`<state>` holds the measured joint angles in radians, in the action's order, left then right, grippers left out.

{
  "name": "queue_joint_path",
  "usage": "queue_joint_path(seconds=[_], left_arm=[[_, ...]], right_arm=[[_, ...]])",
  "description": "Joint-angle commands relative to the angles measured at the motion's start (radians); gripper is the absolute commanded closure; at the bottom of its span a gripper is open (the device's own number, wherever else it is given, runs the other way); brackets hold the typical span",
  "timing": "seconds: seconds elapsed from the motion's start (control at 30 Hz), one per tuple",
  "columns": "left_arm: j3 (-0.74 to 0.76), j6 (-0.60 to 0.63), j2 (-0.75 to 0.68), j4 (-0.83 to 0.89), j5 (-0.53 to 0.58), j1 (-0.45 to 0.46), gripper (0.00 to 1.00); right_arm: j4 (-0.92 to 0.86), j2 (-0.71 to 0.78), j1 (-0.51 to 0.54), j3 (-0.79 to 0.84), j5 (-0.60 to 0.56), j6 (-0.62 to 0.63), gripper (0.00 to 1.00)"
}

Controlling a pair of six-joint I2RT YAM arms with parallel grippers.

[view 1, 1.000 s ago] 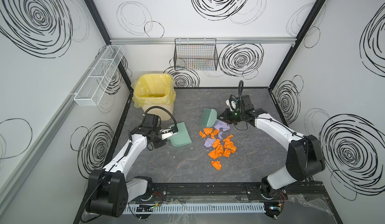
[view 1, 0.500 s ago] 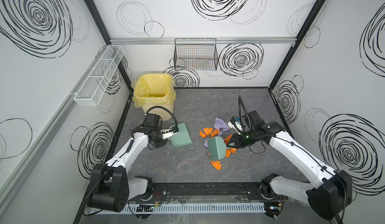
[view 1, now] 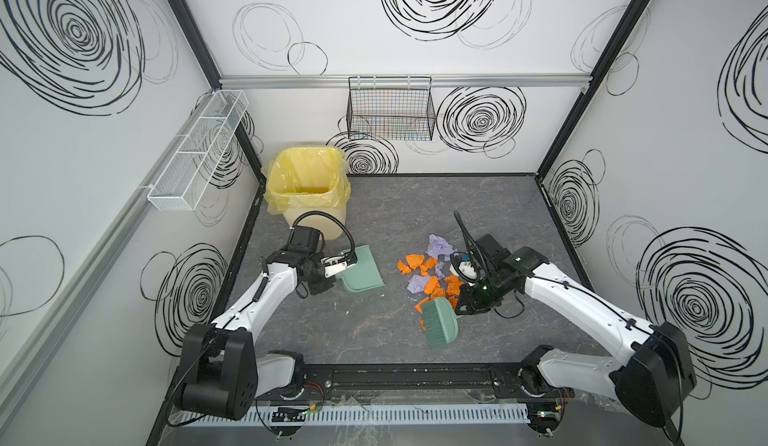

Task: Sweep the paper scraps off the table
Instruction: 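Sweep scraps with the right gripper's brush toward the dustpan held by the left gripper, then lift the brush with the right gripper and move it to the far scraps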

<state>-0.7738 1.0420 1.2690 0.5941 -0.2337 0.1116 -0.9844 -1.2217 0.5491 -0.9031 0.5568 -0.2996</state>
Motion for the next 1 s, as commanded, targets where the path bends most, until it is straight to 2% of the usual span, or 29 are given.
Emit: queue_joint_path(seconds=[0.0, 0.33, 0.47, 0.6, 0.77, 0.9, 0.97], left_arm=[[0.011, -0.007, -0.004, -0.031, -0.012, 0.004, 1.0], [0.028, -0.02, -0.008, -0.03, -0.028, 0.01, 1.0], [0.034, -0.023, -0.011, -0.029, -0.025, 0.013, 1.0], [0.042, -0.019, -0.022, -0.026, -0.023, 0.013, 1.0], [0.05, -0.027, -0.011, -0.037, -0.026, 0.021, 1.0], [0.043, -0.044, 0.022, -0.061, -0.003, 0.054, 1.0], [0.029, -0.054, 0.045, -0.069, 0.005, 0.076, 1.0]], right_arm=[[0.028, -0.031, -0.033, -0.035, -0.101, -0.018, 1.0], [0.173, -0.168, -0.116, -0.131, -0.09, 0.011, 1.0], [0.186, -0.201, -0.144, -0.178, -0.048, 0.039, 1.0], [0.138, -0.165, -0.14, -0.216, 0.022, 0.084, 1.0], [0.059, -0.034, -0.141, -0.206, 0.055, 0.084, 1.0], [0.029, 0.077, -0.153, -0.193, -0.012, 0.031, 1.0], [0.011, 0.125, -0.159, -0.207, -0.17, -0.024, 1.0]])
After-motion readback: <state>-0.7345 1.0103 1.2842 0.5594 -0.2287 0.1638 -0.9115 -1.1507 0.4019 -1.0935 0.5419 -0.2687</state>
